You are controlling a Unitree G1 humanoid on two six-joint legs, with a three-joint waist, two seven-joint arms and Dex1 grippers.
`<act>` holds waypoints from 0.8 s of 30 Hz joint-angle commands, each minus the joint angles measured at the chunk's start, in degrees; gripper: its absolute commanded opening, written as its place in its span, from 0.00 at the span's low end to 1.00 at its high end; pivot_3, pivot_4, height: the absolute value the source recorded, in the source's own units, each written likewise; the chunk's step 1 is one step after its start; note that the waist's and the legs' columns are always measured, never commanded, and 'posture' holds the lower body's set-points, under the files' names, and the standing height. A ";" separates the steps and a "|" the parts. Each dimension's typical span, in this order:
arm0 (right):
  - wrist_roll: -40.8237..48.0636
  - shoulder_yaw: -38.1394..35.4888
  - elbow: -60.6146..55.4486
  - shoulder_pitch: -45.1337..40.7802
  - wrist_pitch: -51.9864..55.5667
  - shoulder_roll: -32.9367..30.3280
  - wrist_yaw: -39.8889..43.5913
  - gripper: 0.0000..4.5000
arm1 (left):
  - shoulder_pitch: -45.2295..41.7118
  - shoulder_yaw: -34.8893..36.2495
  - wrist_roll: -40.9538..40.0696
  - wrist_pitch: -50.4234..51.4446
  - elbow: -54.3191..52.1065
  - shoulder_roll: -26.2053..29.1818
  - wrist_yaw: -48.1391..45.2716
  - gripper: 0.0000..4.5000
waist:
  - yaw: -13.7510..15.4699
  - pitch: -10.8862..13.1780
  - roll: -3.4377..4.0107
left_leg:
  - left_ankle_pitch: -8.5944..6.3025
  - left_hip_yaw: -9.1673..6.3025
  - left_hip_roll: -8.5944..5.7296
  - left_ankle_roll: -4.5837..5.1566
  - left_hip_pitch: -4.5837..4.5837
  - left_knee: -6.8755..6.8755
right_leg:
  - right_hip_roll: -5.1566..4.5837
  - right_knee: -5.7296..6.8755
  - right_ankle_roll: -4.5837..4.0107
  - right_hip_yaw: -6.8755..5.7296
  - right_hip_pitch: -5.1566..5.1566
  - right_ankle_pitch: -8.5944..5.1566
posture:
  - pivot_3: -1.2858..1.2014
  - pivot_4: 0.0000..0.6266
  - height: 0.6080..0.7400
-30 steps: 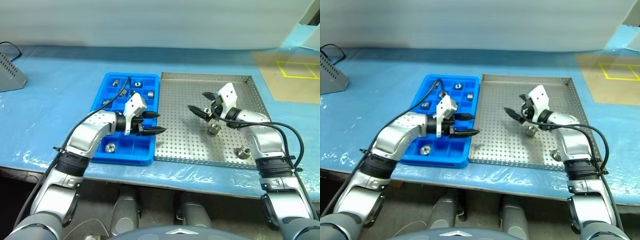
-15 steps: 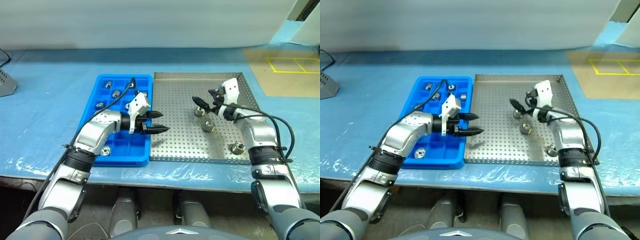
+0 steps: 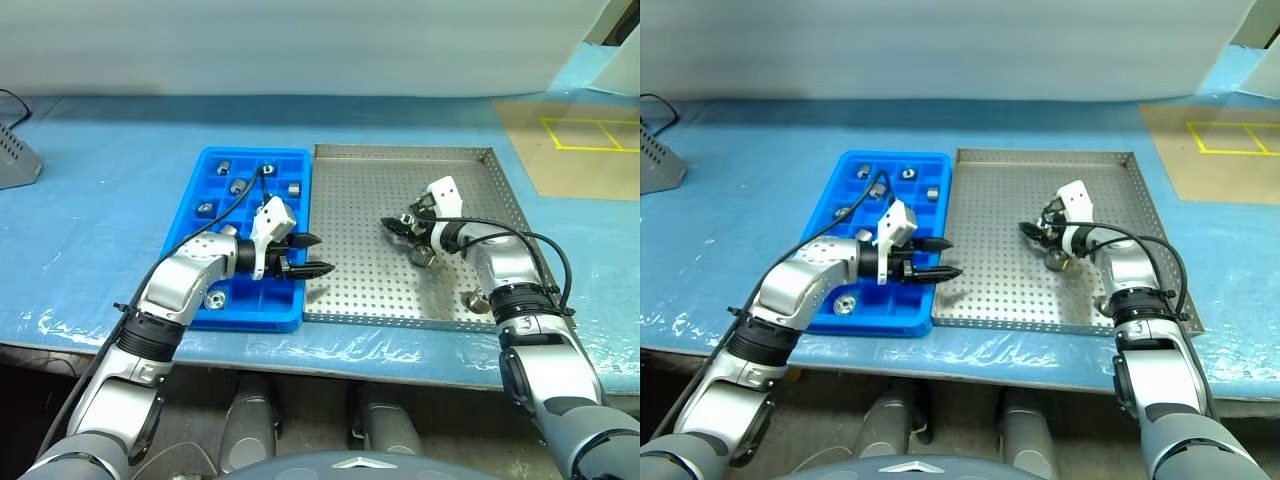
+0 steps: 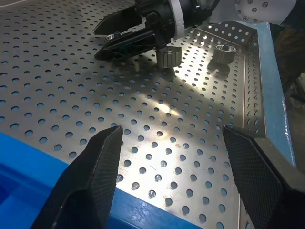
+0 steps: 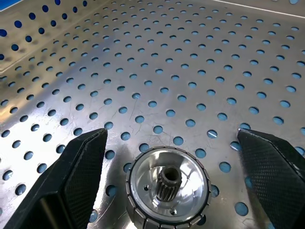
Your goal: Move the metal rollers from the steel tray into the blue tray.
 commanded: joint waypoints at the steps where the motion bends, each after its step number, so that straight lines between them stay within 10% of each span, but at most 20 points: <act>1: -1.34 0.42 -0.11 -0.23 -1.44 -0.96 0.59 1.00 | -0.05 0.52 -0.56 0.26 -2.64 -0.16 0.57 0.78 | 0.03 0.00 0.00 | 0.00 0.00 0.00 0.00 0.00 0.00 | 0.00 0.00 0.00 0.00 0.00 0.00 | 0.47 0.24 1.00; 5: -1.65 0.65 -0.89 0.44 -1.35 -0.89 1.57 1.00 | -0.28 0.46 -0.63 0.62 -2.74 -0.11 0.63 0.78 | 0.08 0.00 0.00 | -0.01 0.00 -0.02 0.01 -0.02 0.00 | 0.00 -0.02 0.00 0.00 0.00 0.00 | 0.47 0.24 1.00; 19: -2.29 -0.44 1.00 -0.01 -1.43 -0.41 -1.34 0.42 | -0.82 0.26 -0.58 1.61 -3.25 0.02 0.47 0.79 | 0.06 0.00 0.00 | -0.01 0.00 -0.01 0.00 0.02 0.01 | -0.01 -0.02 0.00 0.01 0.04 0.00 | 0.47 0.24 1.00; 24: -0.62 -1.01 -3.63 -0.40 -0.52 0.50 -1.11 0.39 | -0.77 0.28 -0.58 1.69 -3.12 0.08 0.41 0.79 | 0.03 0.00 0.00 | 0.00 0.00 -0.02 0.00 0.03 0.02 | -0.01 -0.02 0.01 0.02 0.05 0.00 | 0.46 0.24 1.00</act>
